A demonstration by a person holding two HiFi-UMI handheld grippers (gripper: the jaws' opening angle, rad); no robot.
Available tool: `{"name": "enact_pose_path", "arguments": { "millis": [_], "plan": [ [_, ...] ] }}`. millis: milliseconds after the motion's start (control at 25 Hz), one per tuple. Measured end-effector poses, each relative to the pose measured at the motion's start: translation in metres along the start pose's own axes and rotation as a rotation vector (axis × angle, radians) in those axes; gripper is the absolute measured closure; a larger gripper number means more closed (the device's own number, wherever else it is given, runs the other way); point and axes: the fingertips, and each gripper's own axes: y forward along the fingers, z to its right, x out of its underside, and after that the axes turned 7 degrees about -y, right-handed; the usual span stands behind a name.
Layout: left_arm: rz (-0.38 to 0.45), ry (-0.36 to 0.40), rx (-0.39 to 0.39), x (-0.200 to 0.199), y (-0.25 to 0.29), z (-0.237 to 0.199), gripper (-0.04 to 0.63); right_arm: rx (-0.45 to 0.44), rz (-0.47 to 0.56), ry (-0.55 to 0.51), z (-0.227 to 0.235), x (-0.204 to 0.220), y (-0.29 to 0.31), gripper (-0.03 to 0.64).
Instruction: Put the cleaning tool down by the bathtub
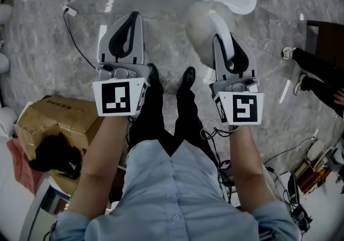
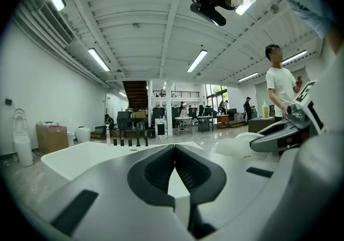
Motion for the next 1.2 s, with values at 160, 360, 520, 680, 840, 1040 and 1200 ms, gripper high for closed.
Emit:
{"name": "enact_pose_path", "arguments": {
  "millis": [160, 360, 520, 680, 840, 1040, 1200],
  "plan": [
    [0.006, -0.005, 0.003, 0.034, 0.010, -0.003, 0.580, -0.019, -0.002, -0.006, -0.007, 0.032, 0.018, 0.515],
    [0.001, -0.021, 0.004, 0.083, 0.021, -0.014, 0.580, -0.060, -0.027, -0.021, -0.026, 0.075, 0.042, 0.515],
    [-0.011, -0.030, -0.007, 0.111, 0.027, -0.017, 0.580, -0.092, -0.046, -0.027, -0.034, 0.105, 0.054, 0.515],
    [-0.026, -0.030, -0.003, 0.136, 0.037, -0.016, 0.580, -0.103, -0.058, -0.023, -0.034, 0.128, 0.064, 0.515],
    [-0.036, -0.027, 0.004, 0.164, 0.049, -0.018, 0.580, -0.120, -0.064, -0.022, -0.035, 0.154, 0.080, 0.515],
    [-0.050, -0.027, 0.029, 0.201, 0.062, -0.012, 0.580, -0.139, -0.042, -0.033, -0.033, 0.185, 0.100, 0.515],
    [-0.055, -0.028, 0.038, 0.230, 0.067, -0.014, 0.580, -0.161, -0.061, -0.037, -0.039, 0.216, 0.112, 0.515]
  ]
}}
